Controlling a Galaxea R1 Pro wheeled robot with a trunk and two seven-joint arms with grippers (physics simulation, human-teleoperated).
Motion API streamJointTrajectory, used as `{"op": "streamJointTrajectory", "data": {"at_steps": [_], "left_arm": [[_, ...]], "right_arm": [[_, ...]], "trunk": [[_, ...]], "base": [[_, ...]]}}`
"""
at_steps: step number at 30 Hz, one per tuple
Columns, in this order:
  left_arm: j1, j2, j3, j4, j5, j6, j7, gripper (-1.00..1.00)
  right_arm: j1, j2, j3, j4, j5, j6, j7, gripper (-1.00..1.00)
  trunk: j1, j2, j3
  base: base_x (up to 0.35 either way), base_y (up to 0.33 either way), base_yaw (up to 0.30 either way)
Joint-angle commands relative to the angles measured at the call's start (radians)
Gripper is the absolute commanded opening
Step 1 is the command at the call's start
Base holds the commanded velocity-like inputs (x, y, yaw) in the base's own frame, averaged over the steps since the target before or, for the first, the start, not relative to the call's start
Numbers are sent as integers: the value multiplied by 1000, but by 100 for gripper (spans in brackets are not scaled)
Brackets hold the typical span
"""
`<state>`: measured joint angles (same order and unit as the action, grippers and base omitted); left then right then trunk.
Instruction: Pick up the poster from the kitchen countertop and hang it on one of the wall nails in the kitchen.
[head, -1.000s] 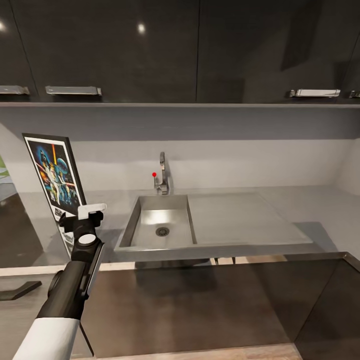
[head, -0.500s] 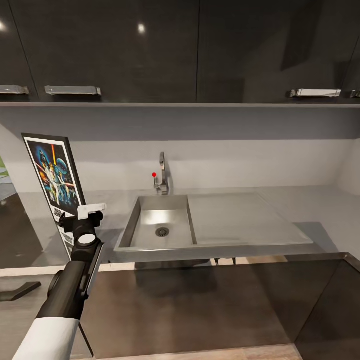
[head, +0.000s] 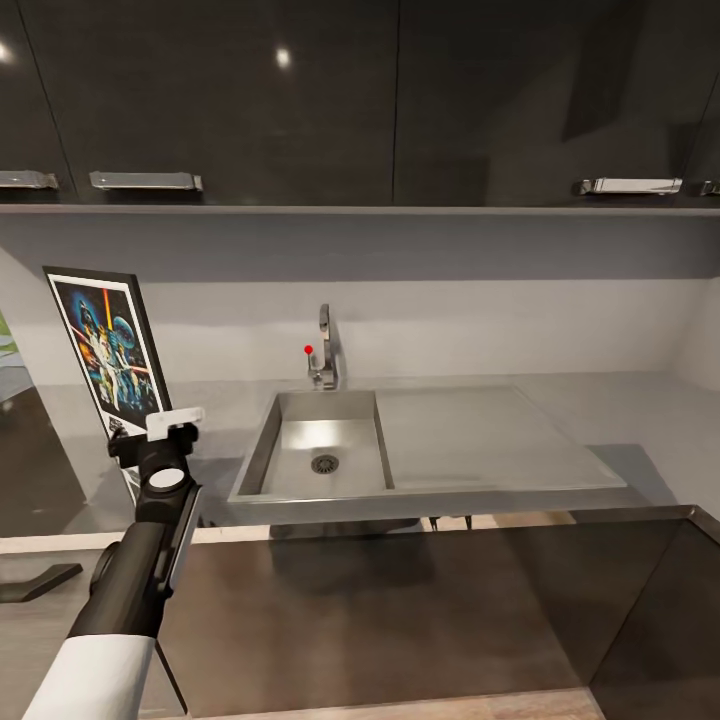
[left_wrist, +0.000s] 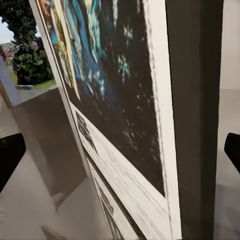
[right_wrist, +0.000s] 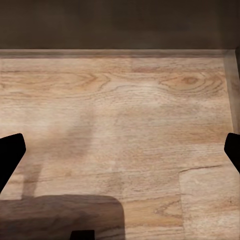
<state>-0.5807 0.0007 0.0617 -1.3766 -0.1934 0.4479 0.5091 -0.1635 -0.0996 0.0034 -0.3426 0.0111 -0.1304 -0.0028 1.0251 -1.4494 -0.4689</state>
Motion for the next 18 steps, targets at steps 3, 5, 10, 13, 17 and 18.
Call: {"op": "streamJointTrajectory", "data": {"at_steps": [3,5,10,13,17,18], "left_arm": [[-1,1,1,0,-9,8,13,100],[-1,1,1,-1,-9,8,17,100],[-1,2,1,-1,-9,8,22,100],[-1,4,1,-1,-9,8,23,100],[-1,6,1,-1,-9,8,23,100],[-1,6,1,-1,-9,8,23,100]], "right_arm": [[-1,0,0,9,1,-4,0,100],[-1,0,0,13,1,-4,0,100],[-1,0,0,17,1,-4,0,100],[-1,0,0,17,1,-4,0,100],[-1,0,0,17,1,-5,0,100],[-1,0,0,17,1,-5,0,100]], "trunk": [[0,-1,-1],[0,-1,-1],[0,-1,-1],[0,-1,-1],[0,-1,-1],[0,-1,-1]], "base": [[0,0,0],[0,0,0],[0,0,0],[0,0,0],[0,0,0],[0,0,0]]}}
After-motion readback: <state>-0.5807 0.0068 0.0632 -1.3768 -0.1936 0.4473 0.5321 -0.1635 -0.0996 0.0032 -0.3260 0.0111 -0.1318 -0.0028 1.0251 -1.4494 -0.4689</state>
